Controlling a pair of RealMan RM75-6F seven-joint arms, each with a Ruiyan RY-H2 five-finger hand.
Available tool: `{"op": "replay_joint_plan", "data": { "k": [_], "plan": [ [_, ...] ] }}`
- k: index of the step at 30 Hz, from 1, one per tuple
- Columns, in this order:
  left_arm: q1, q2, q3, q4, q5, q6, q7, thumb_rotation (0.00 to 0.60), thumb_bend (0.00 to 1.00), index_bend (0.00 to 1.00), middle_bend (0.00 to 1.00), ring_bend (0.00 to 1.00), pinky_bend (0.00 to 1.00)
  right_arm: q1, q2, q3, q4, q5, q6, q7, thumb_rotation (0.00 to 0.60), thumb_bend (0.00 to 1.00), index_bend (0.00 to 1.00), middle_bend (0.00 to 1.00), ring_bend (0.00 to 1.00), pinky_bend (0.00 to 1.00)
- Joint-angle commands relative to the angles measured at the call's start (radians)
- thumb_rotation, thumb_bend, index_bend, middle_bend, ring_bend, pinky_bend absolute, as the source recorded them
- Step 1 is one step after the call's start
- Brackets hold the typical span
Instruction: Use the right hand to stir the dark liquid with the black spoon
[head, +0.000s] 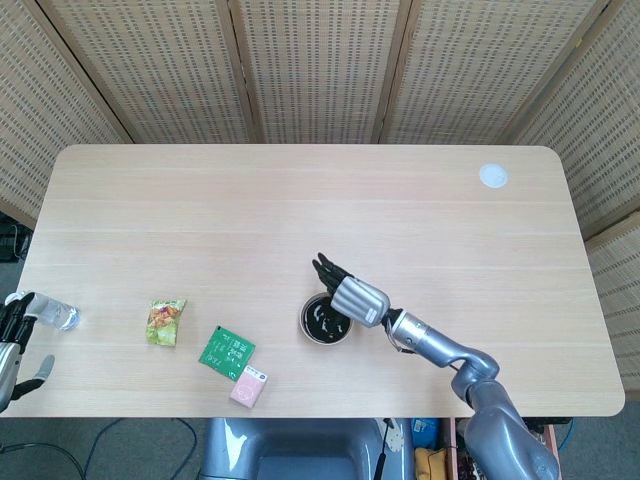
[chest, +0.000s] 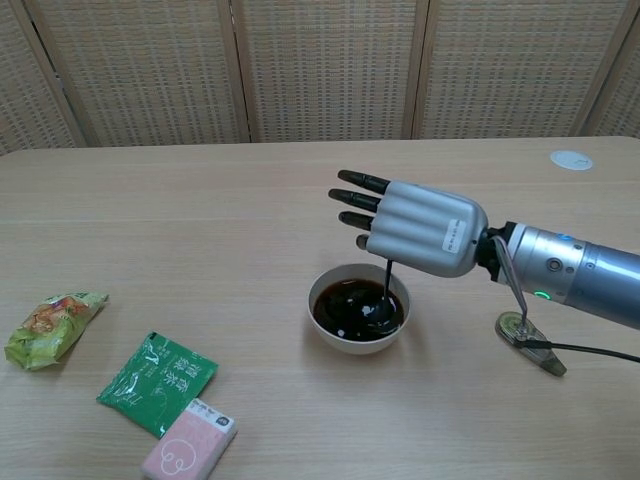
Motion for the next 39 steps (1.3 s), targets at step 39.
{"op": "replay_joint_plan", "data": {
  "k": [39],
  "plan": [
    [0.001,0.0,-0.003,-0.002,0.0,0.0,0.004,0.6,0.38,0.0,0.0,0.0,0.0,0.002,0.006,-0.008,0.001,0.003,0.023,0.008,0.6,0.68,0.79,0.31,0.07,0.0]
  ]
}}
